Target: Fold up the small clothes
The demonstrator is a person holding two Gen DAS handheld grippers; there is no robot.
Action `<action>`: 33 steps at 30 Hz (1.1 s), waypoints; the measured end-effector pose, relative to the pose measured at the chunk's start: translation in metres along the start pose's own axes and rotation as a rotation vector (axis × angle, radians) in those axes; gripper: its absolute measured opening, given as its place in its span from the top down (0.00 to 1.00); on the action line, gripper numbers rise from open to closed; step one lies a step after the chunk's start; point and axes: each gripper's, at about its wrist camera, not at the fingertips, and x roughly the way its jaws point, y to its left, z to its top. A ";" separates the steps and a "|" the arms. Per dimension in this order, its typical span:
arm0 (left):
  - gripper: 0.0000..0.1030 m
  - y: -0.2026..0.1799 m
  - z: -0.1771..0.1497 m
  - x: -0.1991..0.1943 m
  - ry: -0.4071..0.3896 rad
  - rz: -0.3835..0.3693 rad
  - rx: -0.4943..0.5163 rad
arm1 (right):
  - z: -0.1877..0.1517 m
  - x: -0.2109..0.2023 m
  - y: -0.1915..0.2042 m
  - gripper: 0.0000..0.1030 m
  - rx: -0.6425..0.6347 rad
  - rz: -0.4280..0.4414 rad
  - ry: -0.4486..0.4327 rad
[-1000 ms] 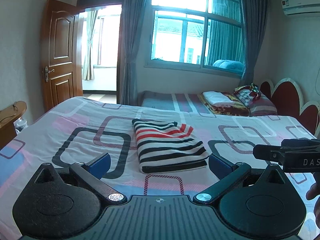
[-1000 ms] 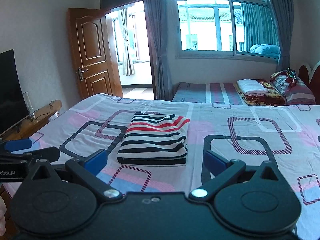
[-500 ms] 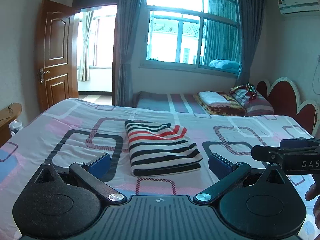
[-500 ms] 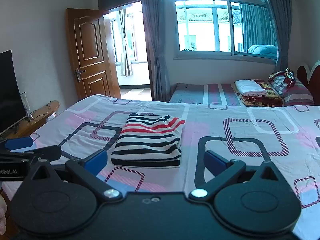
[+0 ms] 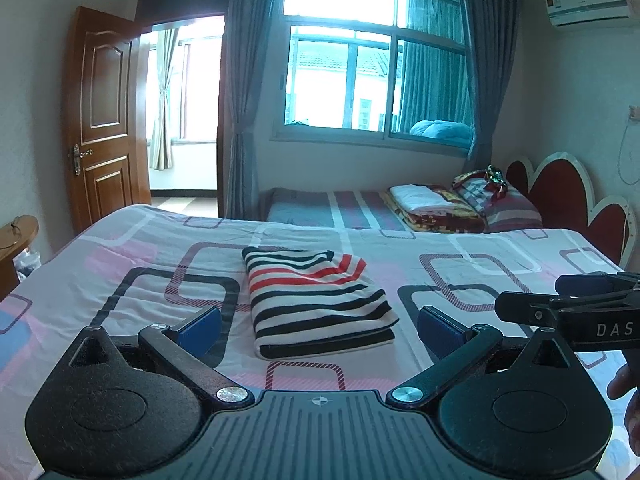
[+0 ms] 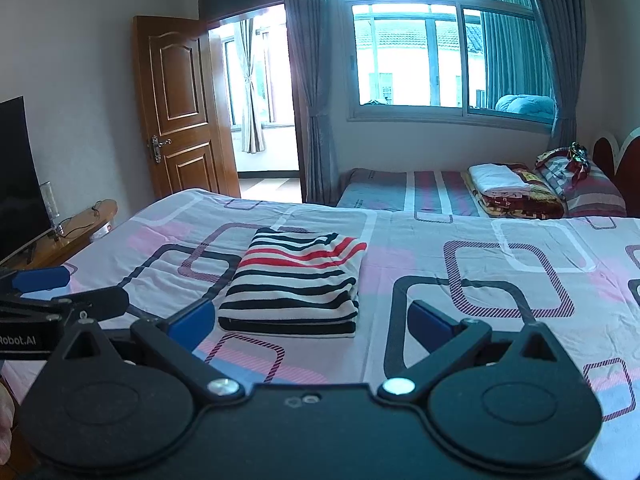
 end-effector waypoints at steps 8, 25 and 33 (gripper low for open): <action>0.00 -0.002 0.001 -0.002 -0.010 -0.015 0.023 | 0.000 -0.001 0.001 0.01 -0.004 -0.008 -0.007; 0.00 -0.003 0.002 -0.001 -0.012 -0.019 0.027 | 0.001 0.000 0.001 0.01 -0.008 -0.005 -0.004; 0.00 -0.005 0.003 -0.003 -0.025 -0.024 0.036 | 0.002 0.001 0.000 0.01 -0.009 -0.007 -0.005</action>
